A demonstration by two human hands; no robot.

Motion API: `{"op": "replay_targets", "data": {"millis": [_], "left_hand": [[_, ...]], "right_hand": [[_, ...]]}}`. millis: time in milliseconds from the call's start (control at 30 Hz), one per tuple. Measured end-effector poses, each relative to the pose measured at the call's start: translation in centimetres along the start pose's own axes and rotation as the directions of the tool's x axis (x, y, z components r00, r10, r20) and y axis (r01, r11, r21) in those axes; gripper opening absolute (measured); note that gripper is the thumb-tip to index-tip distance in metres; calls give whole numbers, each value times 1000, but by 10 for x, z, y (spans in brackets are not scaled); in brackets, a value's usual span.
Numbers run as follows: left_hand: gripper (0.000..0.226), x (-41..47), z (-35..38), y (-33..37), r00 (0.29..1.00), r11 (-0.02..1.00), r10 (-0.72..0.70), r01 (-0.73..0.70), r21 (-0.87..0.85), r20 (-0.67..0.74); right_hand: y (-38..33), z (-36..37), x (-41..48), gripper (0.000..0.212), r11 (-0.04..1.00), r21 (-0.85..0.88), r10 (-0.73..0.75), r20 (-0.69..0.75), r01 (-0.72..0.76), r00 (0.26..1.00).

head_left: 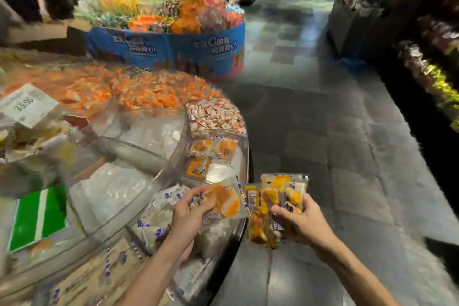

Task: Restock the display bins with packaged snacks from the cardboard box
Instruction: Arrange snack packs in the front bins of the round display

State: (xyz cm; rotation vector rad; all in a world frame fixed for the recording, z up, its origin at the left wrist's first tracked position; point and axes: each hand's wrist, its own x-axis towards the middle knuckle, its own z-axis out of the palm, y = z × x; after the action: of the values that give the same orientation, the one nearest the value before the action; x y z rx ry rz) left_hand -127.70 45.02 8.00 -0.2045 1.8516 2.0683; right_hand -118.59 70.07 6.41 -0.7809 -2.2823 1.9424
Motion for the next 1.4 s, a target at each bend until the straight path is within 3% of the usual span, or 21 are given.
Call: {"op": "replay_targets", "data": {"millis": [133, 267, 400, 567, 667, 733, 900, 1000, 1133, 1200, 1267, 1400], "left_hand": [[29, 23, 37, -13, 989, 999, -16, 21, 32, -148], [33, 54, 66, -27, 953, 988, -32, 75, 133, -301], [32, 102, 86, -41, 900, 990, -46, 99, 101, -433], [33, 154, 105, -48, 828, 990, -79, 132, 57, -555], [34, 165, 114, -42, 774, 971, -61, 192, 141, -631], [35, 168, 119, -39, 766, 962, 0, 175, 208, -643], [37, 190, 140, -35, 784, 922, 180, 75, 379, -594], [44, 220, 153, -48, 807, 887, 209, 81, 455, -552], [33, 260, 179, -64, 810, 852, 174, 162, 497, -560], [34, 274, 186, -74, 804, 772, 181, 240, 588, -566], [32, 285, 190, -88, 807, 605, 290, 263, 752, -515], [21, 293, 195, -92, 746, 447, 404, 344, 825, -530]], "right_hand": [[-6, -30, 66, 82, 997, -79, 19, 102, -11, 995], [-12, -49, 140, 68, 986, -168, 34, 194, -1, 980], [-17, -53, 211, 47, 982, -186, 35, 265, 15, 964], [-37, -59, 287, 54, 973, -231, 76, 356, 9, 931], [-54, -61, 324, 46, 965, -260, 74, 399, 35, 914], [-64, -56, 345, 48, 963, -265, 81, 436, 42, 896], [-79, -37, 402, 90, 957, -288, 137, 526, 24, 840], [-92, -25, 432, 92, 953, -299, 148, 607, 52, 781], [-111, -13, 469, 79, 944, -314, 152, 692, 104, 706], [-119, -8, 485, 81, 935, -335, 168, 708, 117, 686], [-123, -3, 501, 83, 924, -355, 180, 734, 144, 655], [-130, 13, 520, 82, 899, -380, 189, 786, 218, 588]]}}
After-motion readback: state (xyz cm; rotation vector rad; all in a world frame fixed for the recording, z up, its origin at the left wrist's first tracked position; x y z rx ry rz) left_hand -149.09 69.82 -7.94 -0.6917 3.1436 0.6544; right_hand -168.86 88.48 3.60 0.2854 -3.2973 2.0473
